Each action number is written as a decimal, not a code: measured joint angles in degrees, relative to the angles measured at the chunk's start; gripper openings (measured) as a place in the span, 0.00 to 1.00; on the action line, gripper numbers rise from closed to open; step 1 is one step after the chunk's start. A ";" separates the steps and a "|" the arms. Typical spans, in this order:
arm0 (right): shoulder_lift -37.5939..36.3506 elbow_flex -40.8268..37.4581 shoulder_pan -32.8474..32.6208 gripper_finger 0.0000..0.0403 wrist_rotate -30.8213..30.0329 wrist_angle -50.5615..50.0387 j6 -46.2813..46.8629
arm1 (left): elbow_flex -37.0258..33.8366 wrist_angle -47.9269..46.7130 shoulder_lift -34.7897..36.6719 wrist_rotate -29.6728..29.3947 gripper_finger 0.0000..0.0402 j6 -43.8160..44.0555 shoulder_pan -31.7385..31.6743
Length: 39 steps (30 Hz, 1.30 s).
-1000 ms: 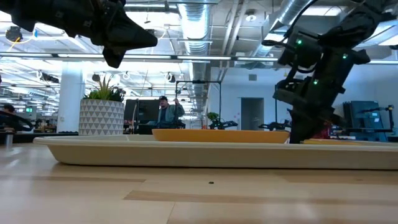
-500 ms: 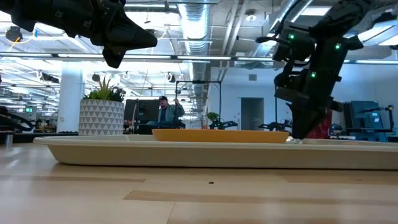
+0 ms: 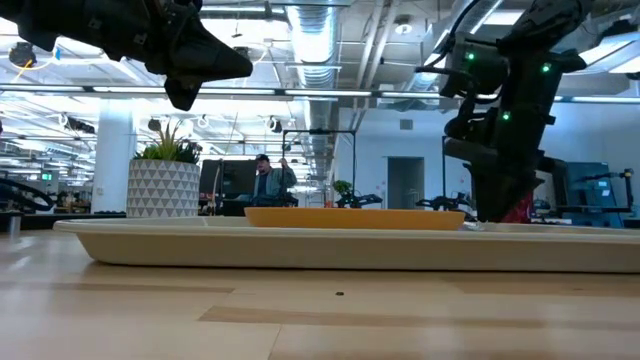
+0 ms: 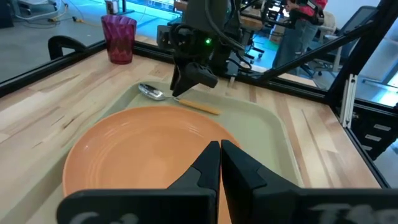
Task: Pick and place plate/cup/fork/spoon on tray
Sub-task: Put the yellow spoon on the gray serving tray to the right of the orange plate
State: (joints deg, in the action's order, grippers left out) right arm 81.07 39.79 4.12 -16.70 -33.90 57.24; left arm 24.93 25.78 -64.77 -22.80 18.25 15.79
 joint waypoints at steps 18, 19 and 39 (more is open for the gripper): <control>5.36 -0.04 -0.43 0.24 -0.23 -0.38 4.38 | 0.00 -0.86 0.00 -0.10 0.00 0.43 1.07; 4.97 -0.09 -0.60 0.23 -0.22 -0.55 4.78 | 0.00 -0.86 0.00 -0.12 0.00 0.43 1.07; 4.16 -0.04 -6.01 0.15 -2.79 -5.02 22.35 | 0.00 -1.38 0.00 -0.32 0.00 1.41 1.07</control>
State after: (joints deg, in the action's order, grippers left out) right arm 85.23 39.75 -1.88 -19.50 -38.92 79.59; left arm 24.93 24.41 -64.77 -23.11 19.66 16.86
